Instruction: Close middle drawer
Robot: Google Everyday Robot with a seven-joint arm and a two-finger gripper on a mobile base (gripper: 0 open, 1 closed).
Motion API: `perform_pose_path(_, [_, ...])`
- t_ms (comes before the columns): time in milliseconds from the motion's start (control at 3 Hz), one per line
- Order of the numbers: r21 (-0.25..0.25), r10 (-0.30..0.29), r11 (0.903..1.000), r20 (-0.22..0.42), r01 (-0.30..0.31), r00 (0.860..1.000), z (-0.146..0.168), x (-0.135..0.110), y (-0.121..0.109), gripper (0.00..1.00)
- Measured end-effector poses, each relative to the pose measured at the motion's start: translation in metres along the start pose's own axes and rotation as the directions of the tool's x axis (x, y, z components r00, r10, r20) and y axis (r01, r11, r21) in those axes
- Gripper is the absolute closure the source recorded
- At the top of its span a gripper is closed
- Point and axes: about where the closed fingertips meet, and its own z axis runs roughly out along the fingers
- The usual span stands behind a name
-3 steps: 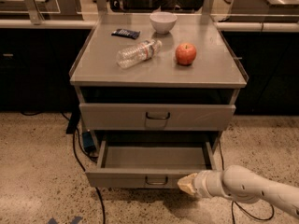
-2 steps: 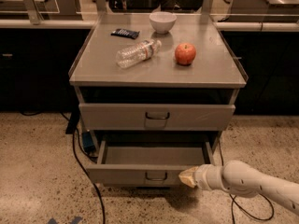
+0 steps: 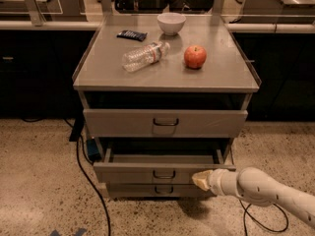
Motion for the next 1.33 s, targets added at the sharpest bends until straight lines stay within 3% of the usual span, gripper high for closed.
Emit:
perform_pose_path(667, [0.049, -0.034, 0.9982, -0.023, 0.035, 0.999, 0.013, -0.014, -0.024, 1.0])
perform_pose_path(1000, [0.064, -0.08, 0.9945, -0.049, 0.083, 0.996, 0.033, -0.029, -0.04, 1.0])
perform_pose_path(1333, [0.064, -0.08, 0.9944, -0.049, 0.084, 0.996, 0.034, -0.029, -0.04, 1.0])
